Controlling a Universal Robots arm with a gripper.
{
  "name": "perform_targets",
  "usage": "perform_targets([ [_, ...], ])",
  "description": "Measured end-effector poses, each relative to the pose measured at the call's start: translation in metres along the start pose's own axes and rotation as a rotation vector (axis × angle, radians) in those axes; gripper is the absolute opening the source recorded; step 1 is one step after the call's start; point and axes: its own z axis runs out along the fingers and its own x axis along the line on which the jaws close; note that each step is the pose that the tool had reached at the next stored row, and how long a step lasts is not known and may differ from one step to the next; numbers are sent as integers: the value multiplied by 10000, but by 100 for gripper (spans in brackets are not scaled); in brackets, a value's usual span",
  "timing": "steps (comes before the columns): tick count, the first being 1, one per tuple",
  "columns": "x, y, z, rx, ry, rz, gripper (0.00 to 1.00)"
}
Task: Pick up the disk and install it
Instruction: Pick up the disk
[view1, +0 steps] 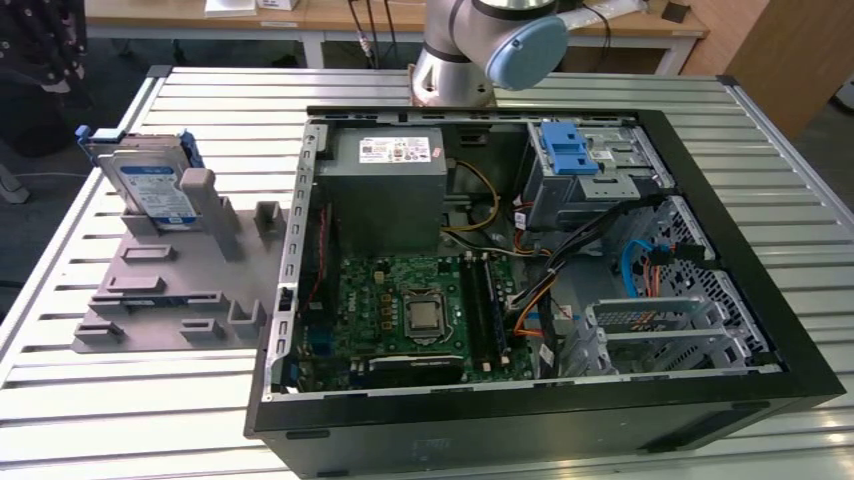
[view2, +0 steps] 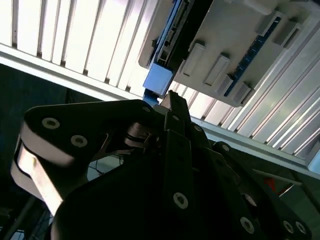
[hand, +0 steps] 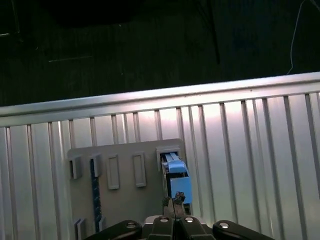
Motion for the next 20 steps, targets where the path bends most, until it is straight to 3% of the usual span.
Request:
perform_targets([
  [5,0,-1,12,148,3,-628,11],
  [7,0,-1,14,153,10,-925,11],
  [9,0,-1,15,154,12,-962,23],
  [15,0,-1,30,157,31,-969,41],
  [20,0,-4,116,156,39,-955,64],
])
